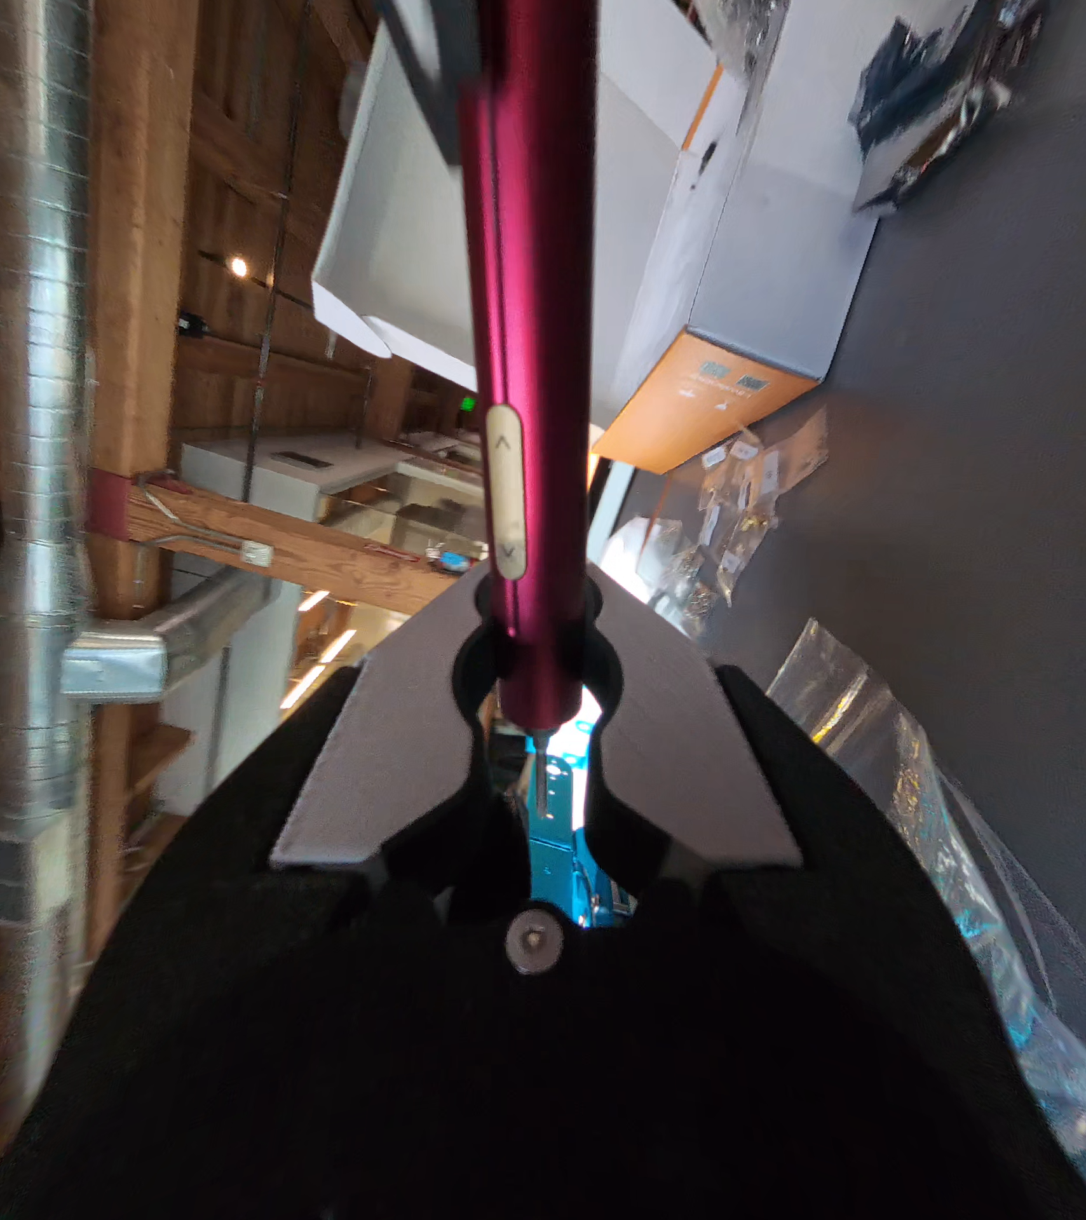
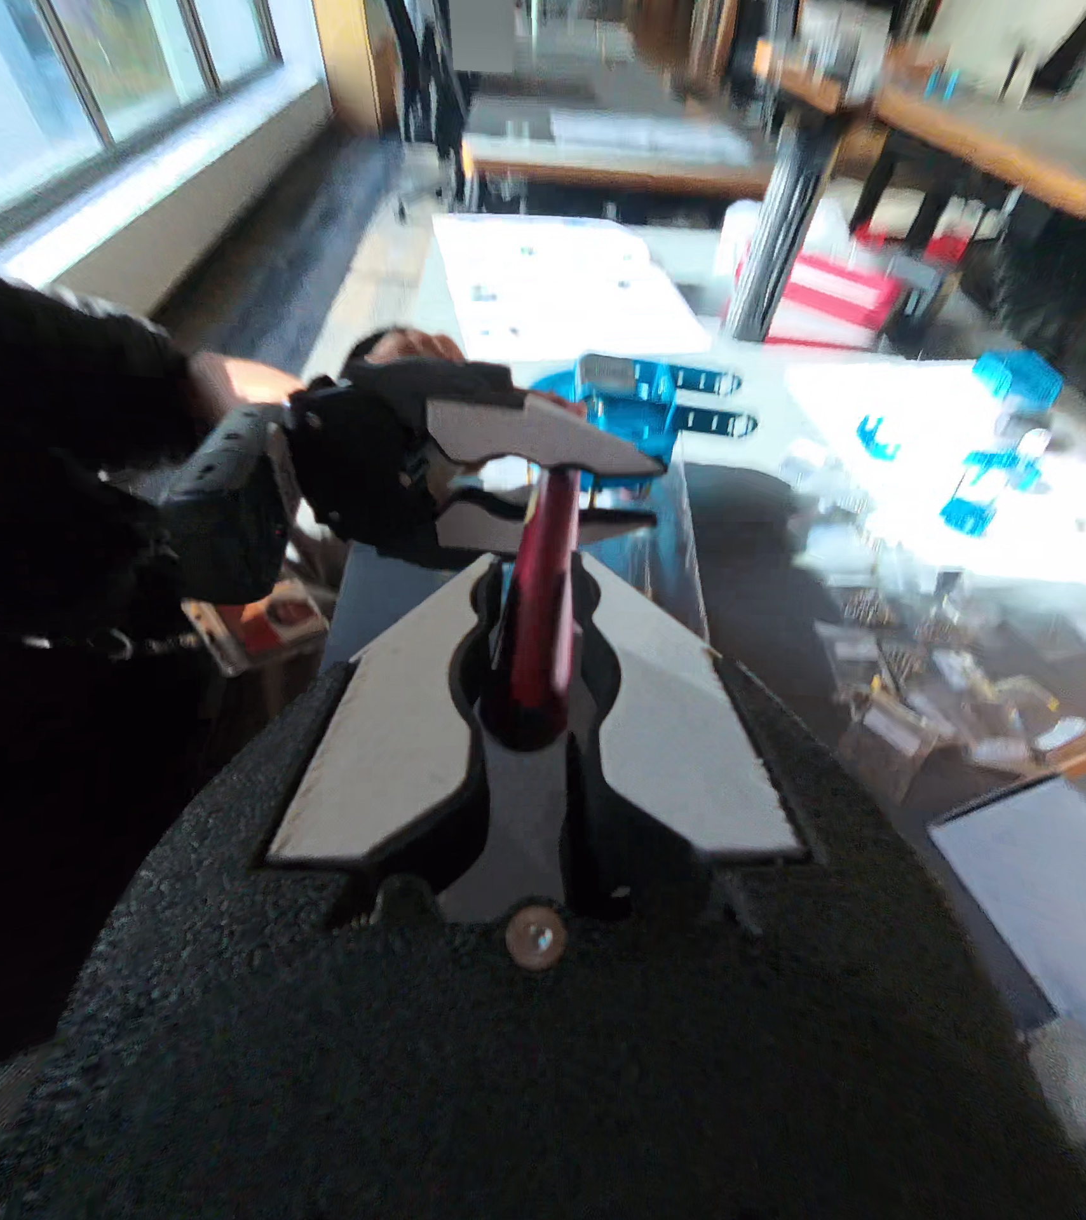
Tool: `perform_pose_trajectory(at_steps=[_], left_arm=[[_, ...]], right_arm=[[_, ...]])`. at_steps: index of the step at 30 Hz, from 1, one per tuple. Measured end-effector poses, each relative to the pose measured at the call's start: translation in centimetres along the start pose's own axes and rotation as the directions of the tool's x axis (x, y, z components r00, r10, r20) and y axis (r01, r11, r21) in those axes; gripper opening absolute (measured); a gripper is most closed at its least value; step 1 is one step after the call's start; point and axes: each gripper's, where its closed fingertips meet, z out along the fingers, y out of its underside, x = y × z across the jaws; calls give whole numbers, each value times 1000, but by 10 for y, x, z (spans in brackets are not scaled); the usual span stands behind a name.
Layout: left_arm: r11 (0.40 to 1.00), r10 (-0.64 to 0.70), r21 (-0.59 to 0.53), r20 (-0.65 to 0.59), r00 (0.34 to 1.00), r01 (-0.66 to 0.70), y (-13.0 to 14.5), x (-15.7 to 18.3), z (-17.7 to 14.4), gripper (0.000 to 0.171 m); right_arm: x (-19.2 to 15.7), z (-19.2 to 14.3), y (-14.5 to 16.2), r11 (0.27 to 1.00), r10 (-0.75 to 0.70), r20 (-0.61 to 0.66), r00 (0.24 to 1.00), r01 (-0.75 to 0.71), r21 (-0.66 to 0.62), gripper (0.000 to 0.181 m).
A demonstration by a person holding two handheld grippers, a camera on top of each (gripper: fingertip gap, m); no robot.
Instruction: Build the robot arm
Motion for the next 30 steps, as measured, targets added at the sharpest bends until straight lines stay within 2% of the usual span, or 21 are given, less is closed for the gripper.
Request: perform_pose_trajectory(at_steps=[2,4,6,9,13,16,19,22,24,27,30], left_arm=[[996,-85,15,-28,996,85,5,-12,-4,18],[987,-154,35,-66,986,156,11,-21,-10,18],[976,-201,57,-128,971,209,11,-25,-17,18],[964,-223,103,-191,956,245,3,-30,-27,18],[947,-219,155,-338,915,283,0,-23,-40,18],[936,-237,130,-458,857,328,9,-14,-47,18],[936,-213,137,-516,830,325,15,-8,-53,18],[940,-206,126,-527,824,316,20,-6,-51,18],[949,-191,130,-492,850,288,25,-7,-46,18],[971,-145,106,-454,879,214,36,-3,-39,19],[966,-200,71,-408,891,250,47,-12,-40,21]], right_arm=[[0,-21,-21,982,-25,-27,999,30,189,41],[1,-35,-30,943,9,3,1000,-10,333,52],[-1,-24,-27,932,43,56,997,-60,358,67],[-13,20,-25,948,-28,71,997,4,317,75],[-29,67,-42,939,-192,32,981,174,298,54],[-35,87,-45,939,-258,49,965,238,250,40],[-37,100,-45,934,-300,71,951,278,225,28],[-31,114,-38,926,-349,40,936,338,171,21],[-25,117,-37,905,-402,-3,916,398,150,21],[-19,124,-31,906,-412,-6,911,411,100,22],[-11,125,-31,860,-496,-75,865,502,97,19]])
